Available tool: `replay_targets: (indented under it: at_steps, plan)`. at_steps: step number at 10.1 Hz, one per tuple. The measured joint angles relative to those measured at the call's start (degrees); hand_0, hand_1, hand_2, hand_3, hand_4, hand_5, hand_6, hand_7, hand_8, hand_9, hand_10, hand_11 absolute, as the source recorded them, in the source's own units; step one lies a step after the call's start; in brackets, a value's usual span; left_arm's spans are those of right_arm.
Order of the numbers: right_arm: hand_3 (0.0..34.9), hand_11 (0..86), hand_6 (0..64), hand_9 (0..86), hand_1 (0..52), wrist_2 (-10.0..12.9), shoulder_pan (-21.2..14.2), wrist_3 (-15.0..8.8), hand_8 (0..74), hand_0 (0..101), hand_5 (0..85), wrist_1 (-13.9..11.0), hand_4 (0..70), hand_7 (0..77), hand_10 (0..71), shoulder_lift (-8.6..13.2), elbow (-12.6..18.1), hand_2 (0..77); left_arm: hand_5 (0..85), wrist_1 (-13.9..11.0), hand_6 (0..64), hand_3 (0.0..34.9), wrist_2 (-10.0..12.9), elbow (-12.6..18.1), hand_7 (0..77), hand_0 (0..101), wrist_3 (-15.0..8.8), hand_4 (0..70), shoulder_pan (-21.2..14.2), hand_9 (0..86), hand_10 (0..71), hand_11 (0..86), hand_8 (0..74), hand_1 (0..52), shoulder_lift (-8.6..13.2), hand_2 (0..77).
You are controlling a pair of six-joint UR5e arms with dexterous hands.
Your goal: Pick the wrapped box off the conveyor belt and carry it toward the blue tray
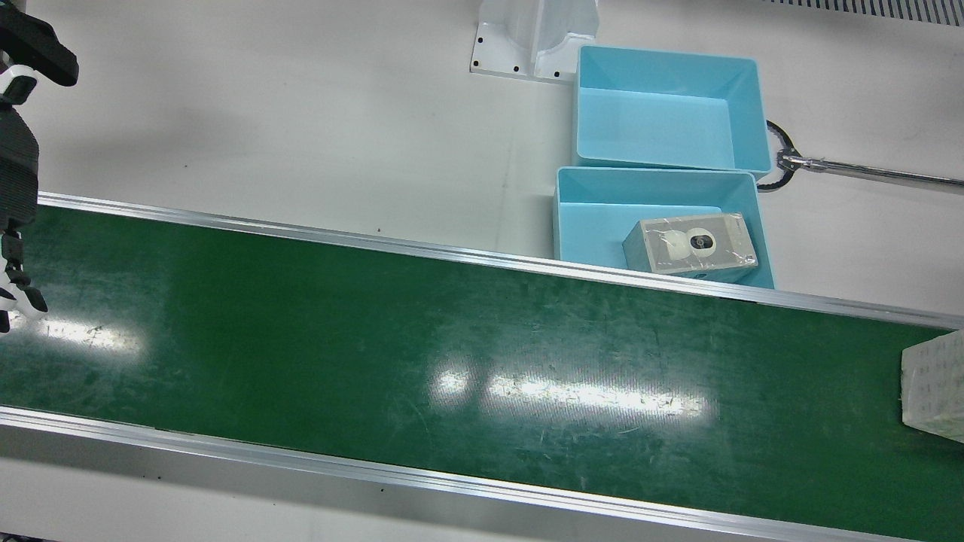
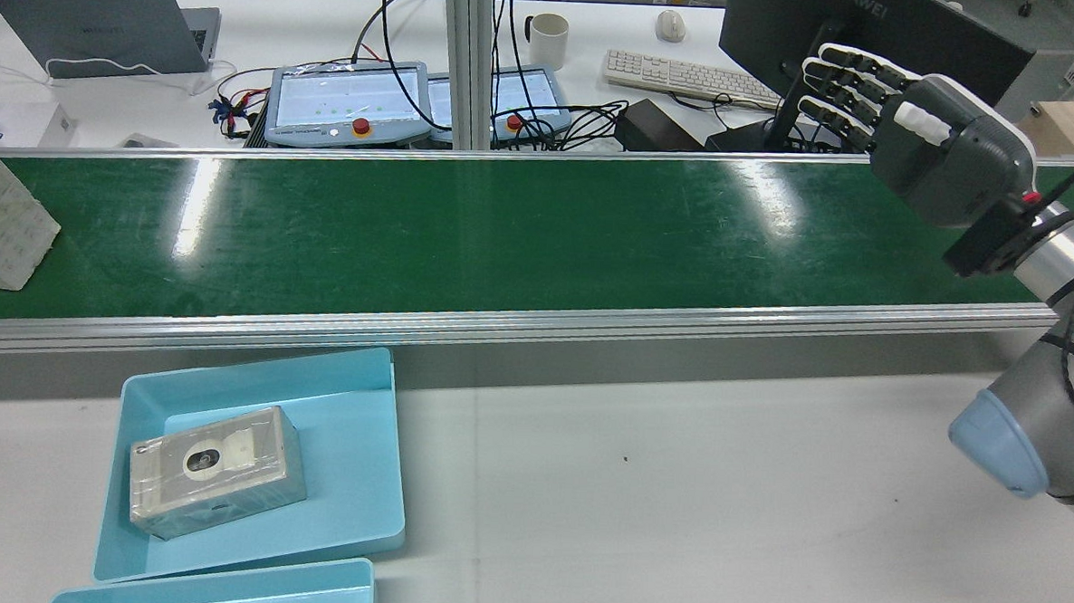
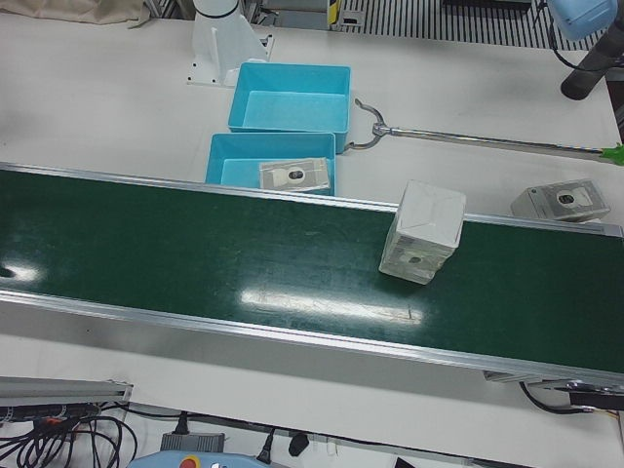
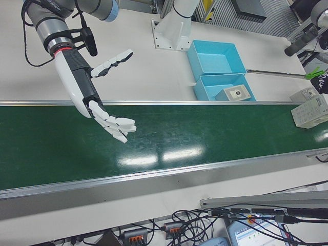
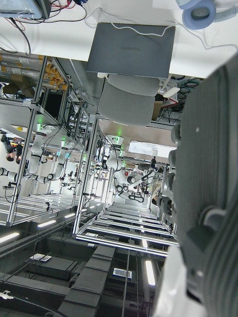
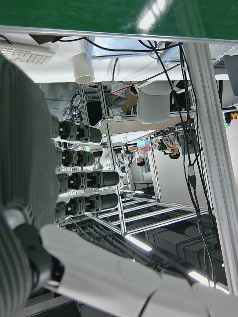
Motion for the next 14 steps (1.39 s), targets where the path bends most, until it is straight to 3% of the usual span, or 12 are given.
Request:
replay_targets:
  at_steps: [14]
  plan:
    - [1.9,19.1,7.6,13.1,5.4,0.0,1.13,0.0,10.4,41,23.5,0.04,14.7,24.0,13.1,0.05,0.0,8.2,1.1,0.0,0.0,0.0,0.0,0.0,0.5,0,0.0,0.0,0.0,0.0,0.0,0.5,0.5,0.0,0.0,0.5]
